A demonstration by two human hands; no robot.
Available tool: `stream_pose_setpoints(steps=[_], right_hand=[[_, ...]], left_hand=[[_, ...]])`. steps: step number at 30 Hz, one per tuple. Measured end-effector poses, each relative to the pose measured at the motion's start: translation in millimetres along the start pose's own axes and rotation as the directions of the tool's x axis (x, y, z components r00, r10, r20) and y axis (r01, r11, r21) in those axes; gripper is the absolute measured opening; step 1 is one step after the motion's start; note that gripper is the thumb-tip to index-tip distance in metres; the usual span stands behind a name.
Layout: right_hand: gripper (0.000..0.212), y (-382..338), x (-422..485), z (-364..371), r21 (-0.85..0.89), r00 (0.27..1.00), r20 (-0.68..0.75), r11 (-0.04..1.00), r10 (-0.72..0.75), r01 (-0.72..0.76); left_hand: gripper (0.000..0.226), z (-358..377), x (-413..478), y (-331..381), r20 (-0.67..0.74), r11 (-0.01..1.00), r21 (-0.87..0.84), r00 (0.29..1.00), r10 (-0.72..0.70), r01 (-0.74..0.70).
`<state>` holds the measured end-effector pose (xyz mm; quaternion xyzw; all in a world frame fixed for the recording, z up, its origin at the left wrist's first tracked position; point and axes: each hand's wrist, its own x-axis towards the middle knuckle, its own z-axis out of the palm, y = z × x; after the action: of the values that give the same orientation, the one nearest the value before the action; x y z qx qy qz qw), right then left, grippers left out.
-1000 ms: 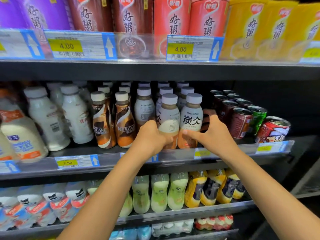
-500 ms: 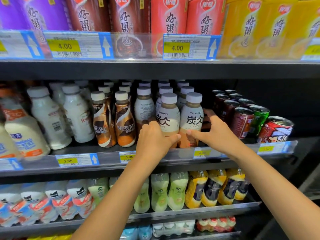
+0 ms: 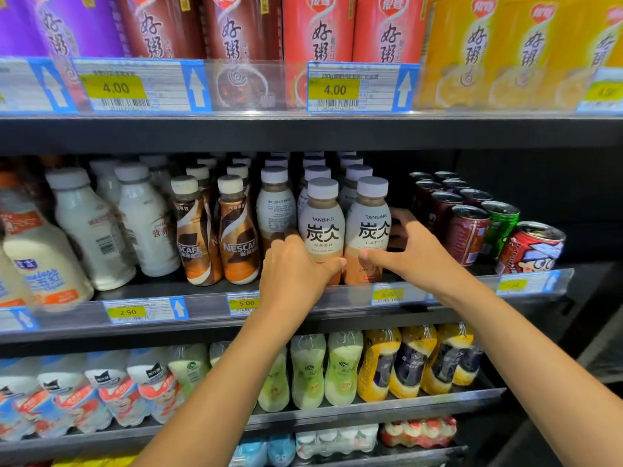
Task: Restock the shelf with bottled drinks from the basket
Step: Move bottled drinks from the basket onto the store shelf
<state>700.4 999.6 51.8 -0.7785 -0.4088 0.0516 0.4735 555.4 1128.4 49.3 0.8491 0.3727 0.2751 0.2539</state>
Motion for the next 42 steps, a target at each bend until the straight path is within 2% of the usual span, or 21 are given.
stream_pose_setpoints(steps=[3,9,37,42], right_hand=[[0.080,1,1,-1,0.022,0.999,0.032,1.000,0.002,-0.002],[0.083,4,3,-2,0.030,0.998,0.053,0.999,-0.017,0.015],[0.085,1,0,1,0.024,1.000,0.026,1.000,-0.011,0.010],[0.096,-13,-8,-1,-0.021,0.999,0.027,0.999,0.032,-0.031]], left_hand=[[0.073,-1,0,0,0.026,1.000,-0.013,1.000,-0.011,0.012],[0.054,-8,10,-9,0.147,0.992,-0.120,0.989,-0.006,0.024],[0.050,-5,11,-14,0.125,0.986,-0.169,0.992,0.025,-0.004],[0.056,-8,11,-14,0.151,0.987,-0.158,0.988,0.029,-0.004]])
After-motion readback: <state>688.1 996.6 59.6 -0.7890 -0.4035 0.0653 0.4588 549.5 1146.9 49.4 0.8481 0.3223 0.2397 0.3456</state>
